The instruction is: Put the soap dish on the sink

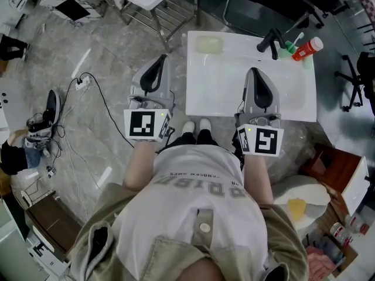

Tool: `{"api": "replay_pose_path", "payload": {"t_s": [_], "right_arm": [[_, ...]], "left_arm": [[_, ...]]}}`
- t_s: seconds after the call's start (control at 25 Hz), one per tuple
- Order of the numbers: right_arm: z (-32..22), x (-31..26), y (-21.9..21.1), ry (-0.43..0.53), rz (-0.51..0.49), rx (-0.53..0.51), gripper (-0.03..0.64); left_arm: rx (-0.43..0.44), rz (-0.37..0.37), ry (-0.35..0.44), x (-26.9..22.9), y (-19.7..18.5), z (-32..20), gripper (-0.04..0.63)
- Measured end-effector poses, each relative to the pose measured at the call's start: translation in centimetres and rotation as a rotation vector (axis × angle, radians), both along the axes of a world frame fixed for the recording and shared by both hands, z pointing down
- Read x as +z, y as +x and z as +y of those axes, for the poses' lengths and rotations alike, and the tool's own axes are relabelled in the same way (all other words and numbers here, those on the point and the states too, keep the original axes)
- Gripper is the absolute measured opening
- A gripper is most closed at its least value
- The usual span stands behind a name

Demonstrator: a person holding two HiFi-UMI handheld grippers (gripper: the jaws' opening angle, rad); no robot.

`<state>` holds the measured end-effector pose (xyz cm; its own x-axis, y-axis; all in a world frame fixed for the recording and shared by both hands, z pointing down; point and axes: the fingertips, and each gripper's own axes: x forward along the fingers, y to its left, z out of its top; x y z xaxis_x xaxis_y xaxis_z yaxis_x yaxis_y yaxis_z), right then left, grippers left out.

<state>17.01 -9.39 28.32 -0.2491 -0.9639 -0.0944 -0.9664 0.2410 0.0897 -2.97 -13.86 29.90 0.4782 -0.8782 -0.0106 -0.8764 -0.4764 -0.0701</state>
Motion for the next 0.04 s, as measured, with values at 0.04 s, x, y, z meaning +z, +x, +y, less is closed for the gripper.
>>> {"api": "replay_pose_path", "payload": {"t_s": [0.04], "right_arm": [[0.0, -0.02, 0.06, 0.001, -0.001, 0.0, 0.0]], "left_arm": [[0.0, 0.0, 0.0, -0.02, 0.04, -0.03, 0.007]]}}
